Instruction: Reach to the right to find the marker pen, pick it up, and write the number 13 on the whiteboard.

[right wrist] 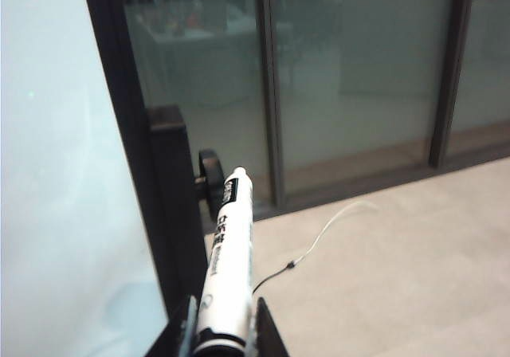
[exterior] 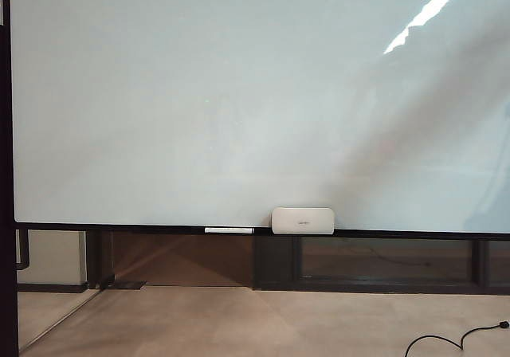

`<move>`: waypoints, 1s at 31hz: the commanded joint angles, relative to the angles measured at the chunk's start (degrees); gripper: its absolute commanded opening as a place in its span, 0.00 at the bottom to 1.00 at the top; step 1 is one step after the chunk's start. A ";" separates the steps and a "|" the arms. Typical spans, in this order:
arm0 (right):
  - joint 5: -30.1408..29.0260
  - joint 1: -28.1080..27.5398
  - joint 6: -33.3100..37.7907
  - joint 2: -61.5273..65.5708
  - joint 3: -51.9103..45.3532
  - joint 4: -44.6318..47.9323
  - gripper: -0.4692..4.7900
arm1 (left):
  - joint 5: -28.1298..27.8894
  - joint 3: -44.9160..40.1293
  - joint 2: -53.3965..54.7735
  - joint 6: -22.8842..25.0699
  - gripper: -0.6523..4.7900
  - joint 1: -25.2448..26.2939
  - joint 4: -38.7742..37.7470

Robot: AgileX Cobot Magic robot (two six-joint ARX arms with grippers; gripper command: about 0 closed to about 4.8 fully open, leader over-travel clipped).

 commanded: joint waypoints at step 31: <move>-9.55 36.70 1.51 -20.68 0.26 -12.07 0.08 | -21.75 9.81 -15.91 3.74 0.11 -0.07 -20.65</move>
